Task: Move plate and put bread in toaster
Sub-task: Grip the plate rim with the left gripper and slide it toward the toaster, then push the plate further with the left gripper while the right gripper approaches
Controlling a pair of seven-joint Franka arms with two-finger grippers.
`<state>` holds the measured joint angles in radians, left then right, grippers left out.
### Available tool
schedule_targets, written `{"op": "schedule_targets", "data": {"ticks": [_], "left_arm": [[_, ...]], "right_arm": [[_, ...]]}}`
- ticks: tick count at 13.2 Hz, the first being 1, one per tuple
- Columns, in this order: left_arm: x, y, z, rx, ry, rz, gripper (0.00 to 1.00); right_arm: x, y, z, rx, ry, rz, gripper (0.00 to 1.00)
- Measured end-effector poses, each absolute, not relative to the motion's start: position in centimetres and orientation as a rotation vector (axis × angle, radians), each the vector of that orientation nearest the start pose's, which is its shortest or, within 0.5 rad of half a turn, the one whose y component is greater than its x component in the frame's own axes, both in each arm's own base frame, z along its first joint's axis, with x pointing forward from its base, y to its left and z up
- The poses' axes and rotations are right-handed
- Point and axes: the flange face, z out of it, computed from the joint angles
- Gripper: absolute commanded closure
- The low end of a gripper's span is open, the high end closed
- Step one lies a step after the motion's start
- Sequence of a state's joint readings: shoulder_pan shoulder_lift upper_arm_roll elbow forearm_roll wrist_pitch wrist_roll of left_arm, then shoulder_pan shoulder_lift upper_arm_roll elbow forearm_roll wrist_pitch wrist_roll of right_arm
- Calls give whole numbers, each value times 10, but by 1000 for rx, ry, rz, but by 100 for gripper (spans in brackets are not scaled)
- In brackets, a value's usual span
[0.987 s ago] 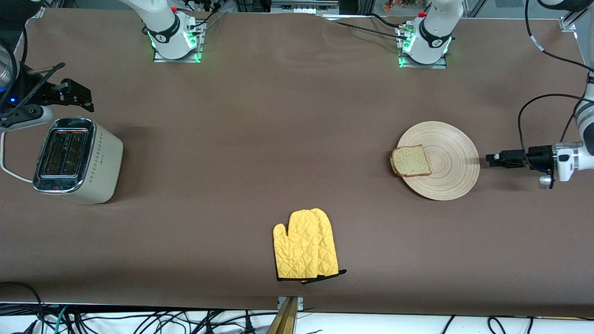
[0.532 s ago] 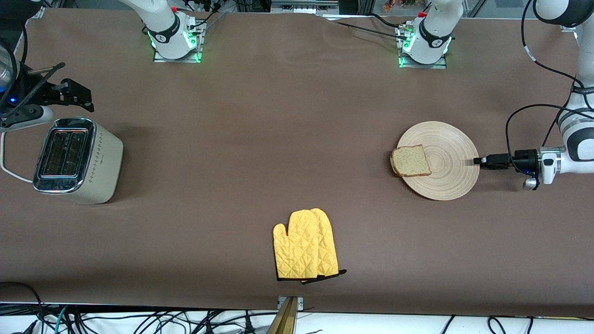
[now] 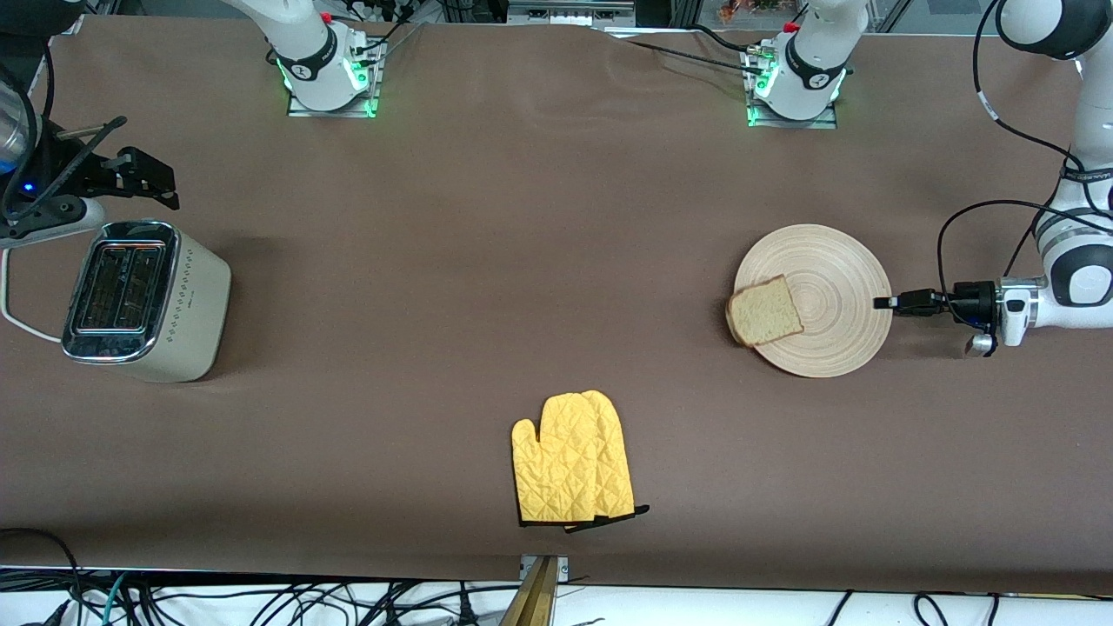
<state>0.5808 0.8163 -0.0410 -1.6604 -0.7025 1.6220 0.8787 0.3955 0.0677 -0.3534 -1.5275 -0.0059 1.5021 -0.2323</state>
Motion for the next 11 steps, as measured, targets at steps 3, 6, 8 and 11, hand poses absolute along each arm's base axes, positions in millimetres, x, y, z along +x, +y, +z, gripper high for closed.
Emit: {"op": "schedule_targets", "data": {"ticks": [3, 6, 8, 11], "left_arm": [[545, 241, 125, 2093, 6, -197, 100], [588, 191, 149, 2094, -136, -188, 100], [613, 124, 159, 2069, -266, -225, 100], [631, 4, 166, 1994, -392, -291, 100]], "right_arm": [[565, 30, 603, -3130, -432, 144, 0], [565, 31, 603, -3130, -434, 144, 0], [565, 31, 603, -3130, -435, 144, 0], [566, 31, 603, -3131, -436, 146, 0]]}}
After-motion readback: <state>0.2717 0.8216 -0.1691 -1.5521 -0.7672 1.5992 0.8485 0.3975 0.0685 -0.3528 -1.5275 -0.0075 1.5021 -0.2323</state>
